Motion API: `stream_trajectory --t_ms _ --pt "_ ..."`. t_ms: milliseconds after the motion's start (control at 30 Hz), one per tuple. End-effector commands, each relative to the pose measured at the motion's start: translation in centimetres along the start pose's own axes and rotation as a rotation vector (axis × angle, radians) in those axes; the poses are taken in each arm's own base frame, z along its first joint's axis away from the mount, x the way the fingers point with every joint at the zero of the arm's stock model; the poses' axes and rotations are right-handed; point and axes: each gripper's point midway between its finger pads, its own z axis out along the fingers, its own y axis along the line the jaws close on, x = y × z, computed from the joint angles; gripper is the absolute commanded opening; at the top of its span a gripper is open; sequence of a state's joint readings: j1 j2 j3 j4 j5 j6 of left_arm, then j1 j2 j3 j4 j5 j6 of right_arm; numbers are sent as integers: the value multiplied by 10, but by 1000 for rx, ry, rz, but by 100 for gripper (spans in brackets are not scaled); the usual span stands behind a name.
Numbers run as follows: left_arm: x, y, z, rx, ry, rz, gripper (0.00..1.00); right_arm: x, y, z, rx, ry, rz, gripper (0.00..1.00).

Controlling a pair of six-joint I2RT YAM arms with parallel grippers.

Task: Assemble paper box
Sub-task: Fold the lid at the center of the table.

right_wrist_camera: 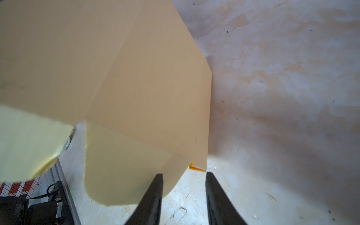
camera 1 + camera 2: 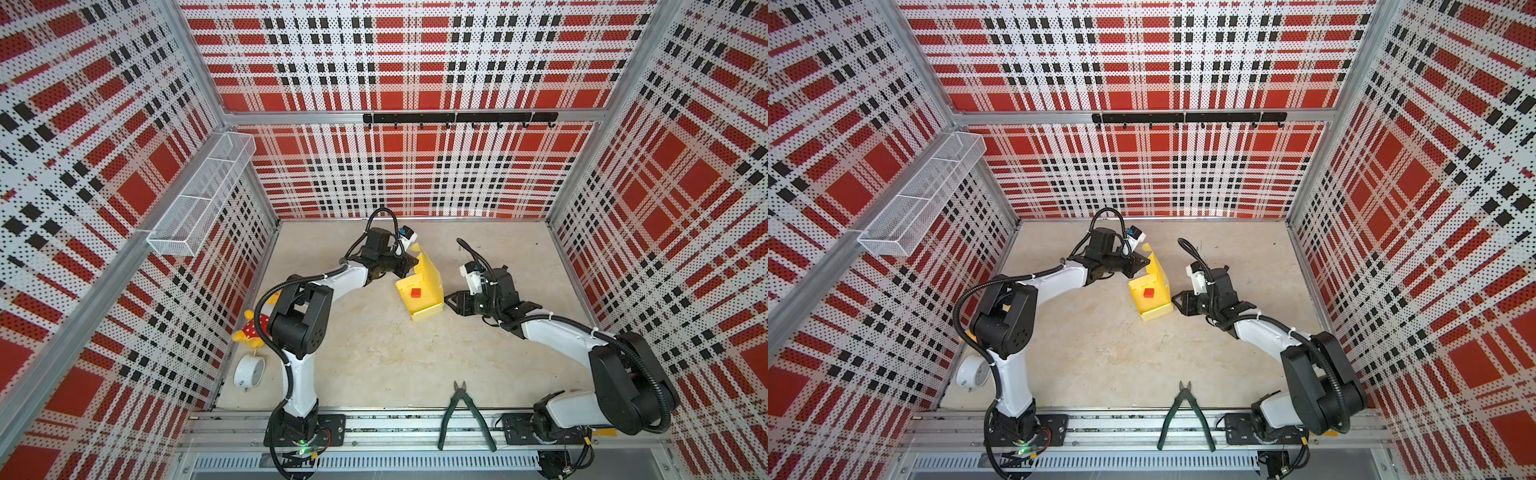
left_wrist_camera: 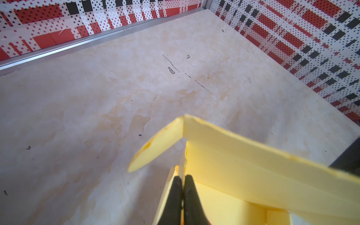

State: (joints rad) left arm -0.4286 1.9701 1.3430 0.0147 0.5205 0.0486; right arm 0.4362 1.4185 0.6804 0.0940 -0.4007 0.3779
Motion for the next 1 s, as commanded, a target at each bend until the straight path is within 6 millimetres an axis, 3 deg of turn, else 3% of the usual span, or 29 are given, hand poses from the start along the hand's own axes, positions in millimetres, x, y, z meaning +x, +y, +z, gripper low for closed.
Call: stream_trajectory --t_ms 0,300,567,967 --pt "-17 -13 -10 7 -36 15 7 -15 24 2 -85 -91 -121 43" --pt "-15 -18 -11 10 -32 22 7 -13 50 15 -173 -150 -333 50" --pt "-12 -22 -12 12 -27 24 7 -17 50 25 -182 -209 -393 51" --pt "8 -23 -13 17 -3 5 7 -27 34 30 -84 -259 -429 37"
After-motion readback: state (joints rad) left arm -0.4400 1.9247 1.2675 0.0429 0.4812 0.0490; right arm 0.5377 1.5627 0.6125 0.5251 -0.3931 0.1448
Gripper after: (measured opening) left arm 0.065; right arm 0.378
